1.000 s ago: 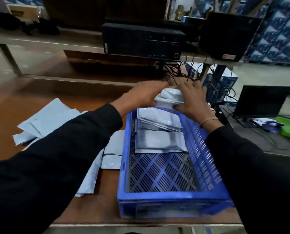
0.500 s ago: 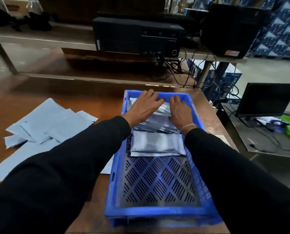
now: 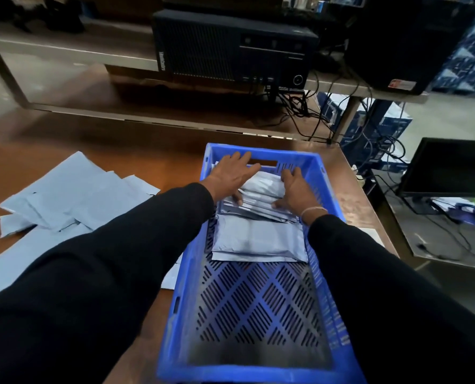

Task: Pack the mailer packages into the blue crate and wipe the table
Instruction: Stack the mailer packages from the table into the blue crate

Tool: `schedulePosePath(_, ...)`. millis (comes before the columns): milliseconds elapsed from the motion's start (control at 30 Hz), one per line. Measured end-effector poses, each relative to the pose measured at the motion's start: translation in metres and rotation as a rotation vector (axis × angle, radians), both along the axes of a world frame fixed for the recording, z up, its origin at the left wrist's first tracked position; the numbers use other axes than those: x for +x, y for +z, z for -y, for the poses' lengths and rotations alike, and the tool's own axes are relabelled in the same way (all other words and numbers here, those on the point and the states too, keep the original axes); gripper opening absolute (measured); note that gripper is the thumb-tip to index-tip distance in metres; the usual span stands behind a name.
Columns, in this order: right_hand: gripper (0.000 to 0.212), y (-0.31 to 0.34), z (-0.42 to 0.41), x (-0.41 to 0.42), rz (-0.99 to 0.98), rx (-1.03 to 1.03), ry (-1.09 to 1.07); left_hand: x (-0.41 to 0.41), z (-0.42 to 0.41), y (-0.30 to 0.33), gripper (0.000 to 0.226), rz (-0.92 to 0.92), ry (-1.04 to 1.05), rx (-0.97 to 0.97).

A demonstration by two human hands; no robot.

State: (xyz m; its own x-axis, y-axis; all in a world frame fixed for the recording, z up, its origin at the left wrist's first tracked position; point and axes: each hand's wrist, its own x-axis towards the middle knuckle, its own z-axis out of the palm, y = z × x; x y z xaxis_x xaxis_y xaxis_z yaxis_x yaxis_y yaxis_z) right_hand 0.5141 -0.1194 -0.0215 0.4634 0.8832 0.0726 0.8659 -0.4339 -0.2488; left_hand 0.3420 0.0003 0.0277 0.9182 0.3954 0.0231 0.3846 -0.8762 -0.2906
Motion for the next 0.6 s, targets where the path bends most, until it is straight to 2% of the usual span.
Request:
schedulePosePath(167, 0.100, -0.004, -0.001, -0.012, 0.021, -0.011, -0.057, 0.001, 0.002, 0.000, 0.110, -0.059, 0.076, -0.067)
schedulePosePath(300, 0.094, 0.002, 0.003, -0.014, 0.001, -0.032, -0.052, -0.005, 0.006, 0.003, 0.107, -0.080, 0.077, -0.096)
schedulePosePath(433, 0.063, 0.023, 0.009, -0.015, 0.021, -0.070, -0.064, -0.016, 0.007, 0.011, 0.102, 0.014, 0.028, -0.188)
schedulePosePath(500, 0.045, 0.035, 0.011, -0.018, -0.001, -0.032, -0.070, -0.028, 0.005, 0.016, 0.095, 0.125, -0.002, -0.236)
schedulePosePath(600, 0.031, 0.052, 0.012, -0.031, -0.113, 0.081, -0.066, -0.056, -0.002, 0.023, 0.075, 0.316, -0.051, -0.336)
